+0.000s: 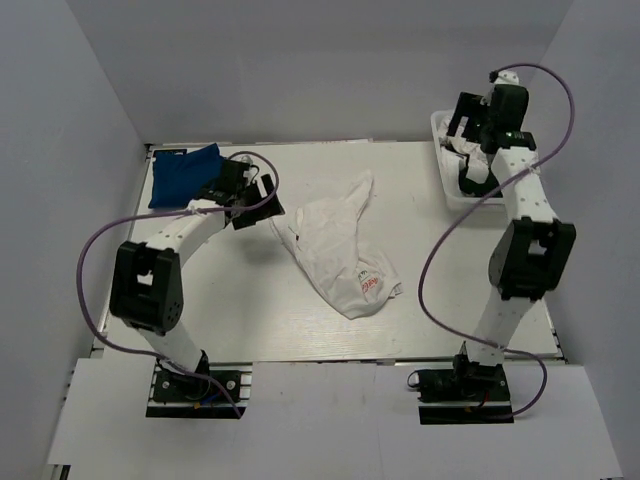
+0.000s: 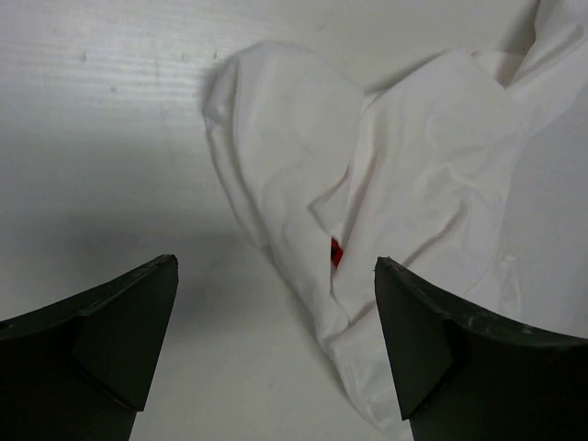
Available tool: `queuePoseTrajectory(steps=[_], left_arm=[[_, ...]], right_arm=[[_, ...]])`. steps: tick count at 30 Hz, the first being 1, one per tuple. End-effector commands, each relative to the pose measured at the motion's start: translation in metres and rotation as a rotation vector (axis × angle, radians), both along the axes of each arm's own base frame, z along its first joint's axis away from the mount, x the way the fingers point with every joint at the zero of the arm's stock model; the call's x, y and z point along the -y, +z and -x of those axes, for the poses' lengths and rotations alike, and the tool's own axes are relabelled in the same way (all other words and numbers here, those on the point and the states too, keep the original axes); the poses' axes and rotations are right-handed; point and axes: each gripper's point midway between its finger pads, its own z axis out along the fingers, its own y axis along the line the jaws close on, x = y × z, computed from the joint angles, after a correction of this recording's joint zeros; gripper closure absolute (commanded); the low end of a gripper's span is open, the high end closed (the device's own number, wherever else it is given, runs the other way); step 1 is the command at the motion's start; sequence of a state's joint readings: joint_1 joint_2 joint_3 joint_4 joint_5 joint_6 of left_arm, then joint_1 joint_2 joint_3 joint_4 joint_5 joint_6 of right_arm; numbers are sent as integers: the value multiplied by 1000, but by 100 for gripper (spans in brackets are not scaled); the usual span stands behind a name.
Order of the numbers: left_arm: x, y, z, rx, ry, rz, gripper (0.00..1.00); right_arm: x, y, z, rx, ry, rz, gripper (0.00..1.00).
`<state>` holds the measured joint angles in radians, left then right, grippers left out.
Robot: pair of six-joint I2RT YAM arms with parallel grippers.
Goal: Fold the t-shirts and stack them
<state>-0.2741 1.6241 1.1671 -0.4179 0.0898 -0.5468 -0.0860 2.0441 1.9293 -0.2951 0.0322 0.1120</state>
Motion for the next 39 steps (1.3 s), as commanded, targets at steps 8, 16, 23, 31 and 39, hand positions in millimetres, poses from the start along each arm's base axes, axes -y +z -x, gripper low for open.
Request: queuePoseTrajectory(steps=[8, 16, 23, 31, 39], left_arm=[[8, -31, -63, -31, -80, -93, 10], [24, -59, -78, -52, -125, -71, 60], [22, -51, -63, -41, -128, -34, 100], [8, 32, -39, 155, -88, -17, 100], [-21, 211, 20, 626, 23, 70, 100]], right_arm=[[-183, -10, 200, -143, 397, -73, 10], [-222, -125, 348, -536, 556, -115, 10], [-267, -163, 377, -613, 708, -100, 10], [-247, -140, 314, -445, 442, 59, 100], [-205, 52, 285, 73, 261, 6, 100]])
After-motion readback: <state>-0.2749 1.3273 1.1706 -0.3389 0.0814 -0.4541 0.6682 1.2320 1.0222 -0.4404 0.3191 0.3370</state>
